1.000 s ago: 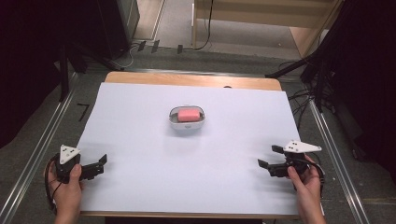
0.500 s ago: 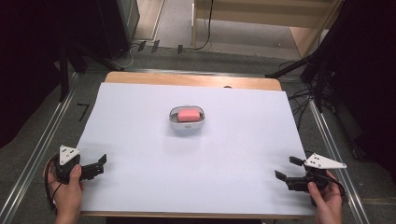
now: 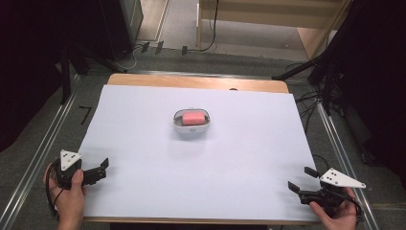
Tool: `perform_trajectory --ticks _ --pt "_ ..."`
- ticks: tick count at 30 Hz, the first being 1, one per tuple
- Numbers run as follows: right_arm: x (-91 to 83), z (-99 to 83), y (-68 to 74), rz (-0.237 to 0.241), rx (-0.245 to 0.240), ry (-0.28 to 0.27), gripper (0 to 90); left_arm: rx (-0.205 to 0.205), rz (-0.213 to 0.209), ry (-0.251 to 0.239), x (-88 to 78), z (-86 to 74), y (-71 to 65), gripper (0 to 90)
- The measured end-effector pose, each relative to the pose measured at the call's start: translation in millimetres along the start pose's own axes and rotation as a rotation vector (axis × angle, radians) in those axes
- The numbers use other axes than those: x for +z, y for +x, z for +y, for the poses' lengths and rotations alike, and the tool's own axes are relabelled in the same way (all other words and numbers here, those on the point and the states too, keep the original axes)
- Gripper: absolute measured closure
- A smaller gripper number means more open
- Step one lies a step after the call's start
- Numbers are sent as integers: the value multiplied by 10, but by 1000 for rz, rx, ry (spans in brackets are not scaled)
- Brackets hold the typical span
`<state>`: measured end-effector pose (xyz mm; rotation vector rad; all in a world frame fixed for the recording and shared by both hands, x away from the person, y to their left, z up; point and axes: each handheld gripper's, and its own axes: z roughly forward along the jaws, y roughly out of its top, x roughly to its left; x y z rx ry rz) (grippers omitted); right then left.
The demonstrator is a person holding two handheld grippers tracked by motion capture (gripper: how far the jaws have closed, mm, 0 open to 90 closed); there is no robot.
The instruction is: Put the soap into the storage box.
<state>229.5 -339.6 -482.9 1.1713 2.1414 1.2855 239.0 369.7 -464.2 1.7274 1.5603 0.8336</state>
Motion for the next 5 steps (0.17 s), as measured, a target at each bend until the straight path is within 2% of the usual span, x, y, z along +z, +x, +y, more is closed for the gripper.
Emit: perform_trajectory --ticks 3,4,5 --pt "0 -16 49 16 -44 -15 143 -1 4 -2 -1 -1 -2 0" --pt "5 -15 72 5 -59 -13 150 -1 4 1 0 1 -1 0" --pt "30 -3 88 8 -53 7 186 -2 4 2 2 1 0 0"
